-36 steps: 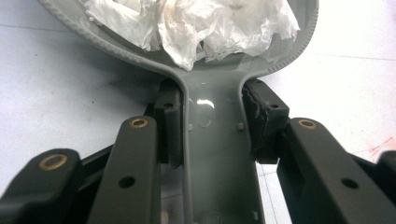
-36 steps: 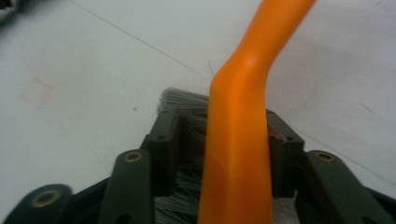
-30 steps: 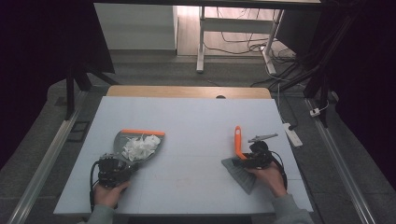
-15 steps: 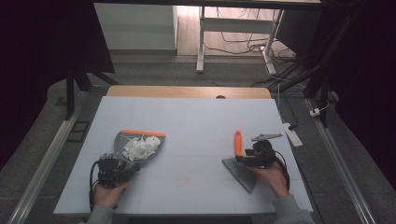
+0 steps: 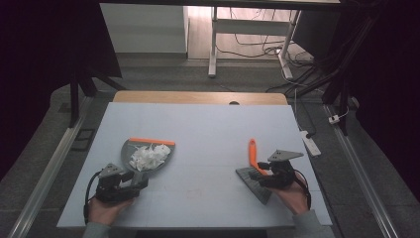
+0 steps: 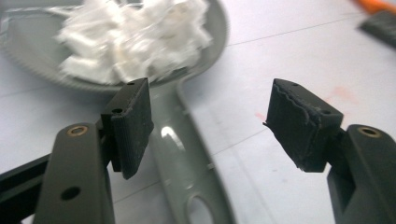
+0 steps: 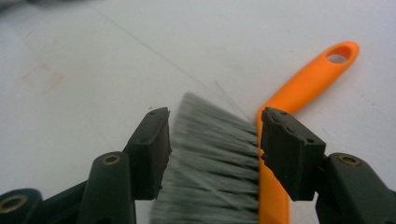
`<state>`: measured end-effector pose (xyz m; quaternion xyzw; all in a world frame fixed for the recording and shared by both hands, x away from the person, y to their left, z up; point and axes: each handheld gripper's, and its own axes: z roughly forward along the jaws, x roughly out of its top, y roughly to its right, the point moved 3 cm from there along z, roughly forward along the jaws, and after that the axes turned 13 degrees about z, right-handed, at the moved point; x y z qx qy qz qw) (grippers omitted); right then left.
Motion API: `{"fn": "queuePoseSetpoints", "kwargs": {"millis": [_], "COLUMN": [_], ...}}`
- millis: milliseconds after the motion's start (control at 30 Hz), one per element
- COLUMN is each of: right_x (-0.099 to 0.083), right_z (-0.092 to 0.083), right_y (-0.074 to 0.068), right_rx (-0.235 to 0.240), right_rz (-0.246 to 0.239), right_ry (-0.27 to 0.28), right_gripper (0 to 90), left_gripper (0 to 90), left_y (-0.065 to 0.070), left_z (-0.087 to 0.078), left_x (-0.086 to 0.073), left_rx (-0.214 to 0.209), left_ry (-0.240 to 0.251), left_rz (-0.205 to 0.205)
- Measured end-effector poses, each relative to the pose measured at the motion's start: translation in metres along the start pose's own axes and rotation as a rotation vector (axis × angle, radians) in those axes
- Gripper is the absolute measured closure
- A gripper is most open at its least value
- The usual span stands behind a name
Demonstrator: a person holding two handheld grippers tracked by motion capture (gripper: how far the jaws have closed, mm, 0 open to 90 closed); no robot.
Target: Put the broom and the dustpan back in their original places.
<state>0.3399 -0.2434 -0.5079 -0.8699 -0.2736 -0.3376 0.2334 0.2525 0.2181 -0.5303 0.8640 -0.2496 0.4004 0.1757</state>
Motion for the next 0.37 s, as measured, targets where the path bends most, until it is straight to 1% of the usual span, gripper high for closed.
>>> {"fn": "queuePoseSetpoints", "kwargs": {"millis": [67, 167, 233, 367], "right_x": [-0.003, -0.005, -0.006, -0.007], "right_z": [-0.002, -0.004, -0.005, -0.005], "right_y": [-0.005, -0.01, -0.012, -0.014], "right_rx": [0.01, 0.015, 0.014, 0.015], "right_rz": [-0.028, -0.052, -0.062, -0.072], "right_ry": [0.011, 0.022, 0.027, 0.042], "right_gripper": [43.3, 43.5, 43.5, 43.5], "left_gripper": [32.4, 32.7, 32.7, 32.7], "left_y": [0.0, 0.003, 0.003, 0.004], "left_z": [-0.001, -0.002, -0.001, 0.001], "left_x": [0.002, 0.004, 0.005, 0.005], "left_rx": [-0.031, -0.071, -0.085, -0.099], "left_ry": [0.018, 0.025, 0.022, 0.011], "left_rz": [0.02, 0.058, 0.071, 0.087]}}
